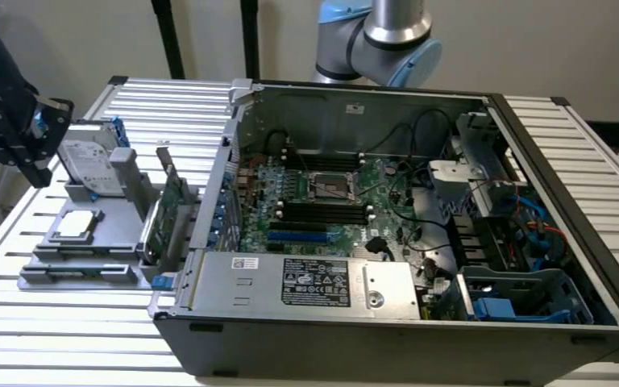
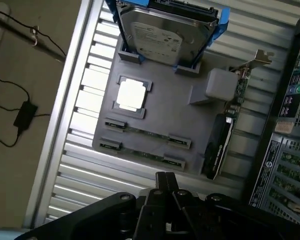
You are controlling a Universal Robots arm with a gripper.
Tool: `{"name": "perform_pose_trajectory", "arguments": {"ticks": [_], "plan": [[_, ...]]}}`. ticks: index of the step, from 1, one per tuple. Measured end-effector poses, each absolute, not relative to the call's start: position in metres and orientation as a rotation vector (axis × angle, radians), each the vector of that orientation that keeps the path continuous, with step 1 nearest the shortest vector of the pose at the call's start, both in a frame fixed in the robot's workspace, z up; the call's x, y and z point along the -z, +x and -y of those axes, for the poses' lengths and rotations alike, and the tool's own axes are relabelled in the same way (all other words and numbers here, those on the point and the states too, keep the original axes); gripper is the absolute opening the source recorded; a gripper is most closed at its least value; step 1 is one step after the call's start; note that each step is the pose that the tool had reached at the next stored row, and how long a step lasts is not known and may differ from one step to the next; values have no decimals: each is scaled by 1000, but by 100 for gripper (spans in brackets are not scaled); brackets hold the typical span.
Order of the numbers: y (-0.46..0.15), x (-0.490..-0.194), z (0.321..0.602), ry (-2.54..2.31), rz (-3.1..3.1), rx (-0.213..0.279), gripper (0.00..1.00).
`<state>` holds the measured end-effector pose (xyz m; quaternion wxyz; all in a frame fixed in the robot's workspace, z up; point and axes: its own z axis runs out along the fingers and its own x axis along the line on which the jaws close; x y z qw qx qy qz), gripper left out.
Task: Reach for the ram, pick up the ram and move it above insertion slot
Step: 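Pick up the ram and move it above insertion slot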
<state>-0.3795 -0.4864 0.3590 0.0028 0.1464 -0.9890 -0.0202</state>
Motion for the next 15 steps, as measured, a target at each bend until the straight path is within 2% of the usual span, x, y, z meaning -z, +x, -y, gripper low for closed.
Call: {"name": "perform_pose_trajectory", "arguments": {"ticks": [15], "plan": [[-379,-359,486,875,3005,61,11]]}}
